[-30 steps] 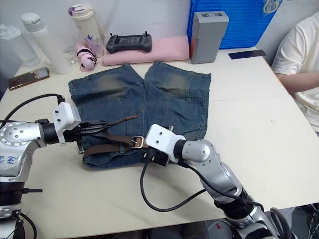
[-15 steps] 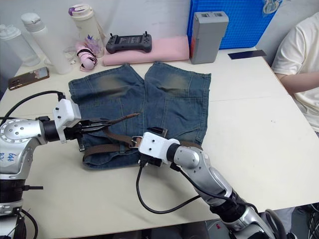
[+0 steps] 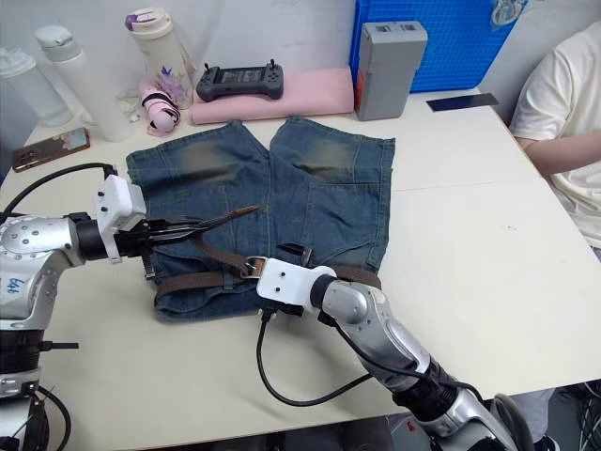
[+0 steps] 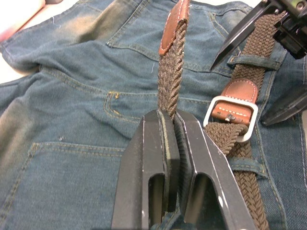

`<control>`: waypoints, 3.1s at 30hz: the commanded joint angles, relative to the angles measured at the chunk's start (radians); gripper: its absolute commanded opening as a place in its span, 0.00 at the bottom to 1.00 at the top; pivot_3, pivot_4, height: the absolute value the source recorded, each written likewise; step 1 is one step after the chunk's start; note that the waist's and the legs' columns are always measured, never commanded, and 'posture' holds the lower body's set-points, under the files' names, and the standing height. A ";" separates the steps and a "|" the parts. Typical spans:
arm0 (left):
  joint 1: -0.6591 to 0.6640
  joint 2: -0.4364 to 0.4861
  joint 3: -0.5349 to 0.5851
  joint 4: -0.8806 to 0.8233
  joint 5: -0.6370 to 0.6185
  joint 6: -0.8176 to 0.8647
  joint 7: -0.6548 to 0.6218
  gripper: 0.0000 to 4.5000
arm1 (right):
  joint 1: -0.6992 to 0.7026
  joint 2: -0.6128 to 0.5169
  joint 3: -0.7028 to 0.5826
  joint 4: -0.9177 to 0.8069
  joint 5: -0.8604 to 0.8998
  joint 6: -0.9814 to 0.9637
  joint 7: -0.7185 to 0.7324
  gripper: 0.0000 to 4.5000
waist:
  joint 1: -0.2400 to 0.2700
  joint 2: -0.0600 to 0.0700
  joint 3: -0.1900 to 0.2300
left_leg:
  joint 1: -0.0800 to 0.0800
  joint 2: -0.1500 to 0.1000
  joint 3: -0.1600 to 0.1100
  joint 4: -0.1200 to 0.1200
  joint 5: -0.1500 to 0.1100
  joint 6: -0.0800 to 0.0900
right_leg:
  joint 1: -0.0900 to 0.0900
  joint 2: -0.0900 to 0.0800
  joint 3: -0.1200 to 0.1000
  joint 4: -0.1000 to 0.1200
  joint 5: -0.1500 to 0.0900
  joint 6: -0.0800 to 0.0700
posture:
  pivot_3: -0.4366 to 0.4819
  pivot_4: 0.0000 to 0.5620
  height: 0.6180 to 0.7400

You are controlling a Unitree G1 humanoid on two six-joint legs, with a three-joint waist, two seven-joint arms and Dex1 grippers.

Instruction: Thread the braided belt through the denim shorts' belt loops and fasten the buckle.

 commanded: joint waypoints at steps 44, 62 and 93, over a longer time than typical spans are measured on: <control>-0.135 0.038 -0.209 0.195 0.250 -0.416 -0.105 0.00 | -0.003 0.051 -0.013 0.001 -0.170 -0.015 -0.051 0.01 | 0.000 -0.001 -0.001 | 0.000 0.000 0.004 0.001 0.000 0.000 | 0.000 0.000 0.000 0.001 0.000 0.000 | 0.48 0.27 0.71; -0.199 -0.236 -0.336 0.248 0.307 -0.412 0.001 0.00 | 0.034 -0.038 -0.040 -0.028 -0.121 -0.001 0.096 0.22 | 0.004 -0.003 -0.002 | 0.000 -0.001 0.003 0.003 0.000 0.000 | 0.001 0.000 0.000 0.002 0.000 0.000 | 0.48 0.27 0.71; -0.134 -0.331 -0.370 0.202 0.317 -0.377 0.055 0.00 | -0.021 -0.242 -0.232 -0.155 0.104 0.094 0.171 0.75 | 0.048 -0.004 -0.003 | -0.001 -0.001 0.003 0.010 0.000 0.002 | 0.004 -0.001 -0.001 0.002 0.000 0.001 | 0.48 0.27 0.71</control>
